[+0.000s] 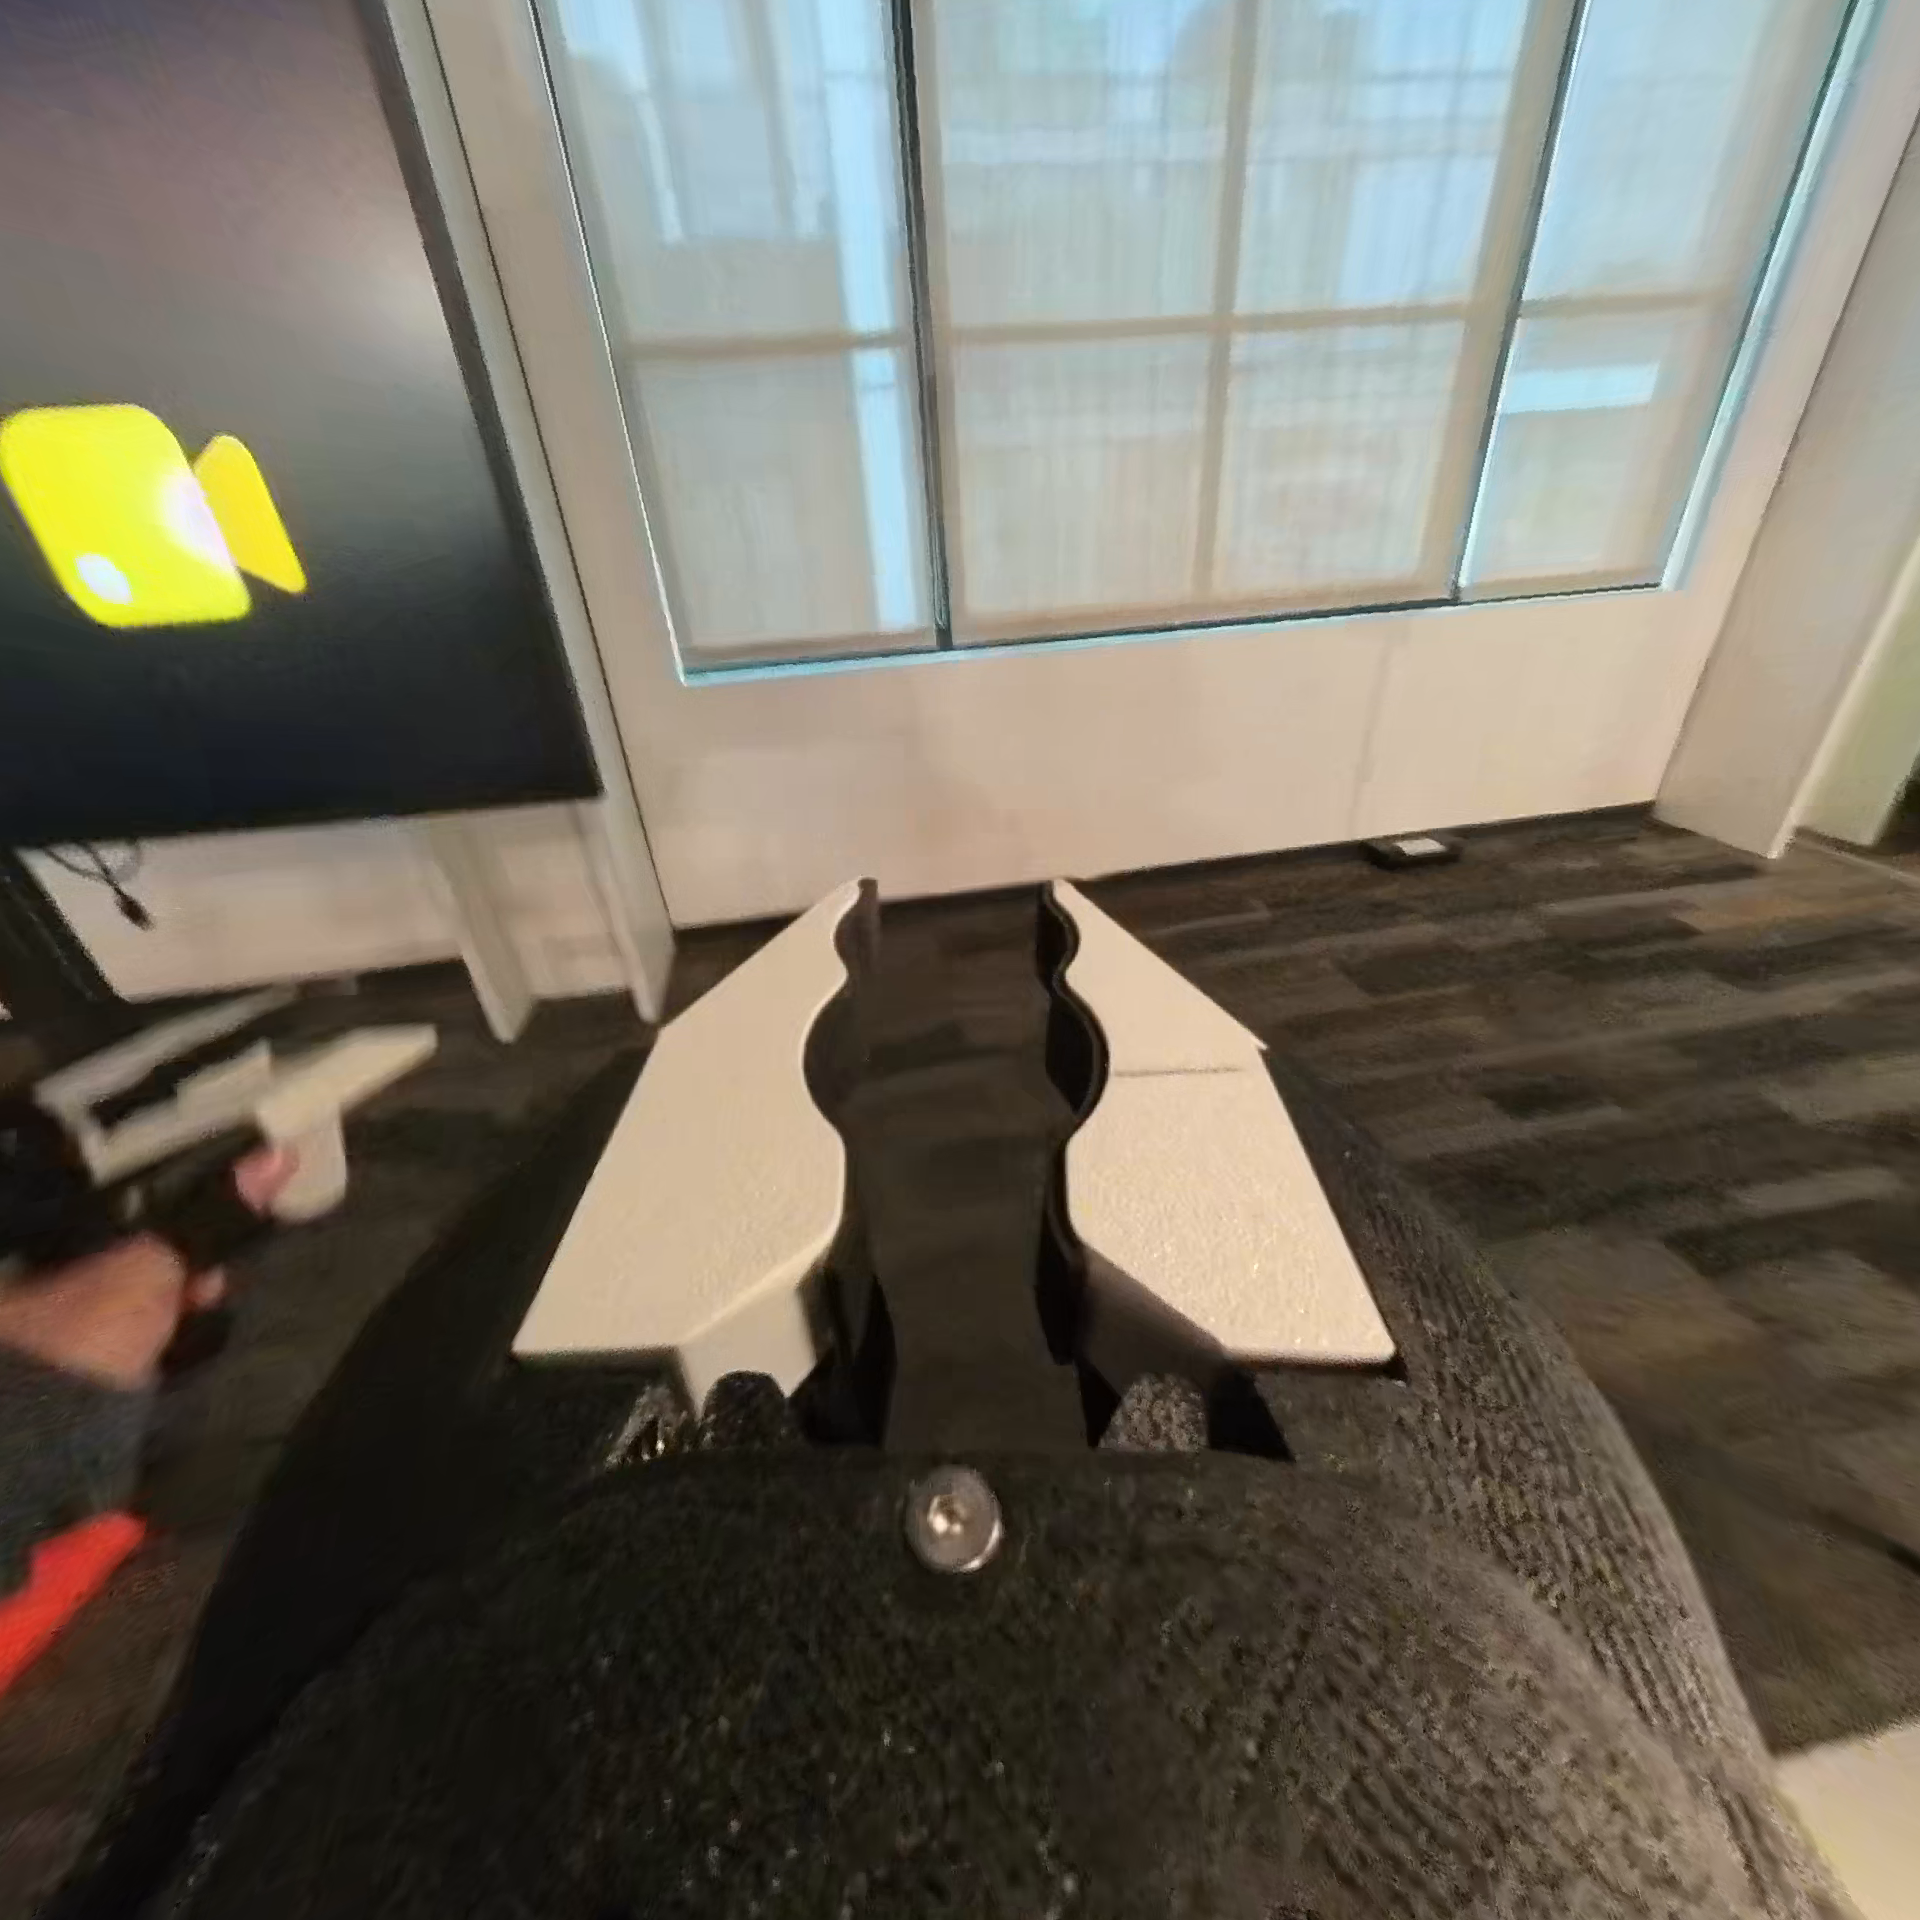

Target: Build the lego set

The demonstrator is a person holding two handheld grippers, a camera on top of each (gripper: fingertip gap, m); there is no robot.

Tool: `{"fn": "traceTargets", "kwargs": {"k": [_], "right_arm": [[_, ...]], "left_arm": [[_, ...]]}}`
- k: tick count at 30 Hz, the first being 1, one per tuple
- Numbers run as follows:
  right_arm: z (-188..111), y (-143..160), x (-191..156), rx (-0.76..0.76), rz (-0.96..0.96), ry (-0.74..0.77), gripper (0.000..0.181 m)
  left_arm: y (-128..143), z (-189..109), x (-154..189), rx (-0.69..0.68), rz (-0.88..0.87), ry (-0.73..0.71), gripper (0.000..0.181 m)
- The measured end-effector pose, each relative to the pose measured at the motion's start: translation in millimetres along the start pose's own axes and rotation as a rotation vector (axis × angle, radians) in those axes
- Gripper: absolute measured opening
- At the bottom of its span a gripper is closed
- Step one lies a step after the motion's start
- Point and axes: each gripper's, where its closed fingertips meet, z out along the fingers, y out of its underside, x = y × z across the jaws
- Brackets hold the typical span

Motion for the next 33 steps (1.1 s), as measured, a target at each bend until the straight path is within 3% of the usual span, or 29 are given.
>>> {"fn": "traceTargets", "kwargs": {"k": [5,10,12,15,17,20,24,29,31,33], "right_arm": [[24.6,11.7,40.1,-0.019,-0.121,0.132,0.03],[61.6,52.3,113.2,0.007,-0.089,0.359,0.032],[75.6,62.0,141.8,0.044,-0.032,0.47,0.031],[107.6,73.4,185.6,0.069,0.04,0.639,0.03],[136.4,79.7,218.1,0.039,0.08,0.76,0.03],[182.2,63.1,251.9,0.047,0.127,0.836,0.03],[223.7,42.4,293.4,0.069,0.141,0.972,0.031],[281.9,52.4,349.4,0.08,0.1,1.153,0.028],[311.7,61.7,371.5,0.104,0.108,1.229,0.028],[342.4,65.9,394.3,0.121,0.075,1.32,0.028]], "left_arm": [[-33.9,84.7,28.1,0.033,-0.1,0.198,0.069],[-20.2,169.8,104.1,0.001,-0.133,0.509,0.077],[-19.7,213.5,137.5,-0.017,-0.074,0.655,0.078],[-42.9,296.1,166.5,0.025,-0.049,0.8,0.076],[-59.8,361.8,166.6,0.042,-0.087,0.82,0.074],[-68.3,462.6,150.9,0.042,-0.125,0.805,0.076],[-39.7,571.8,104.6,0.004,-0.003,0.722,0.076],[-13.8,708.0,51.4,-0.024,0.076,0.721,0.076],[-10.6,763.4,50.3,-0.03,0.095,0.773,0.076],[-6.2,823.7,70.5,-0.05,0.09,0.877,0.076]]}}
